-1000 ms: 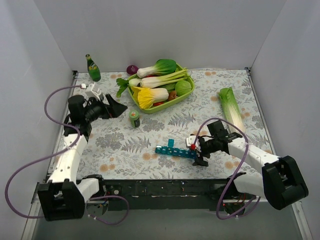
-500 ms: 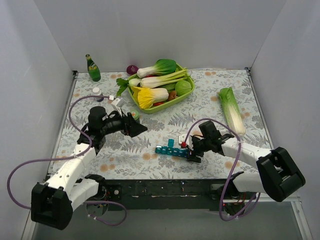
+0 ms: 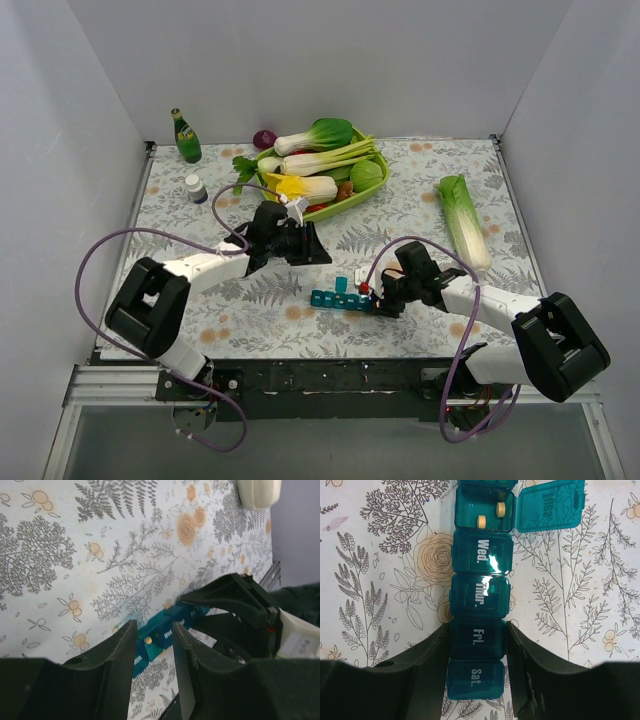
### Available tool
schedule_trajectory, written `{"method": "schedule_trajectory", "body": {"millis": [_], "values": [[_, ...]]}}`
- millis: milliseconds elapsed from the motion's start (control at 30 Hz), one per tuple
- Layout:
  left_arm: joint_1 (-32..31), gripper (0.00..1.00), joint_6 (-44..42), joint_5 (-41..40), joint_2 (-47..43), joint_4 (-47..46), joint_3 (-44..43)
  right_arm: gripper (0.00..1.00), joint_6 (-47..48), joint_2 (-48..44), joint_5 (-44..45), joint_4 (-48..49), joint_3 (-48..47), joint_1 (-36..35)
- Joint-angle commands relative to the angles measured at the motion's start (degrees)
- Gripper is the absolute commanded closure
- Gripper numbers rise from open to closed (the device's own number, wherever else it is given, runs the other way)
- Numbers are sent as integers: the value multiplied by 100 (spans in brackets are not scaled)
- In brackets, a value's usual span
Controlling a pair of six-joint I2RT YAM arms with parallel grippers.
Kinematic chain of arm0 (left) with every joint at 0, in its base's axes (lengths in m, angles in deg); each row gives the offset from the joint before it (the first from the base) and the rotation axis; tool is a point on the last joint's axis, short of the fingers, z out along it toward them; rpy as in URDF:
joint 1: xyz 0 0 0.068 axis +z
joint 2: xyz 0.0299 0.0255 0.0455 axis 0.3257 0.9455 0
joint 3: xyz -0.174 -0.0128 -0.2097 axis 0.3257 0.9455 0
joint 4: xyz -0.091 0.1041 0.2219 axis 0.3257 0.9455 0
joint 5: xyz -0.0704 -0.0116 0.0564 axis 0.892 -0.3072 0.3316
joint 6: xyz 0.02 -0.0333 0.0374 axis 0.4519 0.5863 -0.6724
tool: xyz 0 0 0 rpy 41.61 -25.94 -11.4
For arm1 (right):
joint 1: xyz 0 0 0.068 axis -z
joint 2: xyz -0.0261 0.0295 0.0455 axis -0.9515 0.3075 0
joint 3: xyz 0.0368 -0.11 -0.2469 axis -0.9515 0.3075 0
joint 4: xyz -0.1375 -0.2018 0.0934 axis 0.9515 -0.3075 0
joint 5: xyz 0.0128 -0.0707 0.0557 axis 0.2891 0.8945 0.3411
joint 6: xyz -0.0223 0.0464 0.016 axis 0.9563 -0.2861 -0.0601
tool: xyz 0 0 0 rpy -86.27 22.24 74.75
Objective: Sort the pills into containers
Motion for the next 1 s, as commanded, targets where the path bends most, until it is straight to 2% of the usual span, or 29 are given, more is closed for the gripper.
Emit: {"method": "schedule_trajectory", "body": {"millis": [0, 167, 267, 433, 533, 767, 967], "values": [[-99, 67, 237, -675, 565, -48, -491, 55, -14, 92, 102, 65, 83, -39], [-204, 71, 193, -737, 1173, -48, -764, 61, -22, 110, 76, 74, 83, -48], [-309, 76, 141, -456, 1507, -57, -939, 63, -22, 119, 67, 83, 74, -48], [-486, 92, 44, 175, 1701, -118, -1019, 64, -75, 145, 84, 109, 65, -48], [-539, 97, 26, 414, 1640, -162, -897, 65, -101, 189, 111, 109, 48, -48], [-705, 99, 70, 546, 999, -206, -431, 66, -128, 303, 199, 92, 13, -48], [-855, 100, 9, 459, 796, 92, -141, 67, -137, 356, 269, 92, 4, -48]]}}
